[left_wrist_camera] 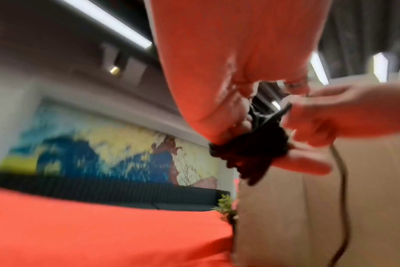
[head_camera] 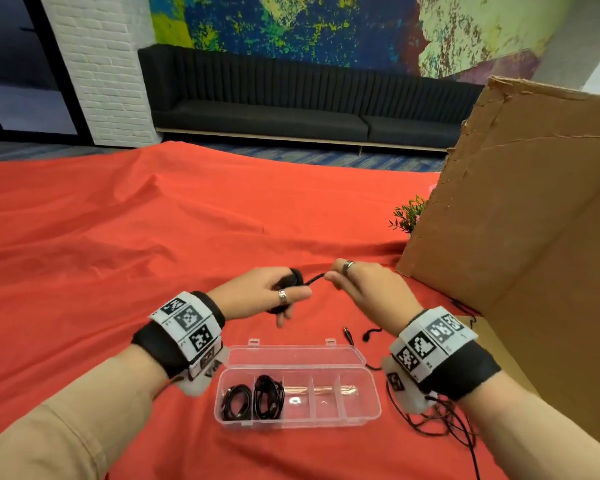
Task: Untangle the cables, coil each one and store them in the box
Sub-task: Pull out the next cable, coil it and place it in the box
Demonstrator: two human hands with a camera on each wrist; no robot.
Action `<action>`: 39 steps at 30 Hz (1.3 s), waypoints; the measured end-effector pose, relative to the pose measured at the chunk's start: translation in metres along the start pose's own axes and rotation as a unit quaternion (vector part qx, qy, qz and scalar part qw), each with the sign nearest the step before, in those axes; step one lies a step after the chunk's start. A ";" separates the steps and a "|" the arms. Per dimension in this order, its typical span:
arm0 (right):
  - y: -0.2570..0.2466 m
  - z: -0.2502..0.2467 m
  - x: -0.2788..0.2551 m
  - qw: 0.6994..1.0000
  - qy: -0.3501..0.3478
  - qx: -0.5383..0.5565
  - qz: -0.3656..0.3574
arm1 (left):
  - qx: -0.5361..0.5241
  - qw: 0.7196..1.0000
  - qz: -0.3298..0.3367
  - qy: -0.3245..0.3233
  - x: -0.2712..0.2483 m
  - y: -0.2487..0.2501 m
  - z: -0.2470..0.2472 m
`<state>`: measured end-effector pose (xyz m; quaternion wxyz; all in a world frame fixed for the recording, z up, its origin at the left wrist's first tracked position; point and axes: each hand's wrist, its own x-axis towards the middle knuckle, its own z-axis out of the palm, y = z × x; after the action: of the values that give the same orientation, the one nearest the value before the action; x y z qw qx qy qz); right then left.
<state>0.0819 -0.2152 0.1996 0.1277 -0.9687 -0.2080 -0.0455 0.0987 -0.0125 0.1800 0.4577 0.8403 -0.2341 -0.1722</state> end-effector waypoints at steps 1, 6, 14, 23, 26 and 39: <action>0.003 0.000 0.003 1.000 0.016 -0.002 0.010 | -0.075 0.996 0.002 -0.044 -0.003 0.005 0.002; 0.001 0.030 0.007 0.994 -0.071 0.076 0.037 | -0.376 0.922 0.097 0.000 -0.001 0.026 0.004; -0.032 0.035 -0.026 0.988 -0.134 -0.001 -0.071 | -0.096 0.962 0.116 0.227 0.013 -0.006 -0.012; -0.001 0.006 0.008 0.991 0.070 0.111 -0.028 | -0.309 0.950 0.044 -0.027 -0.005 0.013 0.001; -0.003 0.008 0.013 0.973 0.069 0.210 -0.065 | -0.333 0.939 0.030 -0.085 -0.010 0.011 -0.005; -0.018 0.027 0.011 0.848 -0.045 0.525 0.055 | -0.412 0.906 -0.022 0.100 -0.008 -0.012 0.003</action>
<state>0.0850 -0.1881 0.1792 0.6096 -0.7683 -0.1530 0.1212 0.0933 -0.0049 0.1689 0.7799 0.5949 -0.0767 -0.1789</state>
